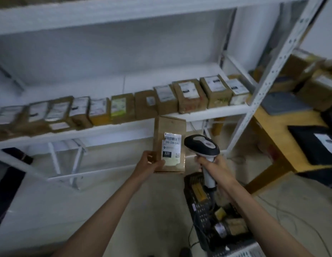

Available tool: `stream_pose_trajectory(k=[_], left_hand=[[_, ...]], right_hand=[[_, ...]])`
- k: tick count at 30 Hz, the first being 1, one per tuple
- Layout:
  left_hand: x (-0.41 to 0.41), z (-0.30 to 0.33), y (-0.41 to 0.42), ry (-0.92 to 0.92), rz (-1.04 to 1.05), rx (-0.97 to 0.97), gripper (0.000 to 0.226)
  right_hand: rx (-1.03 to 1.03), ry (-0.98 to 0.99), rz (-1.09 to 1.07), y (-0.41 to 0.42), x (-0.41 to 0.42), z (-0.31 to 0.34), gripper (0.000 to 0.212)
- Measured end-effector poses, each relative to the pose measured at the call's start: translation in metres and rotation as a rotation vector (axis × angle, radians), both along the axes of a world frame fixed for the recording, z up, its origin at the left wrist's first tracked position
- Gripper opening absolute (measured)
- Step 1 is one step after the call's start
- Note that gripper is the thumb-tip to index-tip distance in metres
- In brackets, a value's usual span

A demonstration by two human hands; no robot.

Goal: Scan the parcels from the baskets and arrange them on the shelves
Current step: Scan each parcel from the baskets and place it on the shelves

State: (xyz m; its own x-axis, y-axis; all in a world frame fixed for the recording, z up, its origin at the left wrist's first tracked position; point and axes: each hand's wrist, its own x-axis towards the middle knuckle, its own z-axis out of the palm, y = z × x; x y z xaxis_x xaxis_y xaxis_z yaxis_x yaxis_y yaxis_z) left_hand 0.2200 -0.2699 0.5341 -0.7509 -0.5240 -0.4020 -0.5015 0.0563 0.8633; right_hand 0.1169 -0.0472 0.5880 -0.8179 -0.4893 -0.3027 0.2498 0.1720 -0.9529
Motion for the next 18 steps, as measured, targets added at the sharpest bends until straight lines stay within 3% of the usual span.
stream_pose_trajectory(k=[14, 18], left_hand=[[0.046, 0.072, -0.068, 0.248, 0.229, -0.128, 0.051], [0.044, 0.082, -0.076, 0.280, 0.267, -0.139, 0.059]], right_hand=[[-0.104, 0.230, 0.233, -0.089, 0.055, 0.081, 0.025], [-0.106, 0.200, 0.249, -0.091, 0.056, 0.091, 0.026]])
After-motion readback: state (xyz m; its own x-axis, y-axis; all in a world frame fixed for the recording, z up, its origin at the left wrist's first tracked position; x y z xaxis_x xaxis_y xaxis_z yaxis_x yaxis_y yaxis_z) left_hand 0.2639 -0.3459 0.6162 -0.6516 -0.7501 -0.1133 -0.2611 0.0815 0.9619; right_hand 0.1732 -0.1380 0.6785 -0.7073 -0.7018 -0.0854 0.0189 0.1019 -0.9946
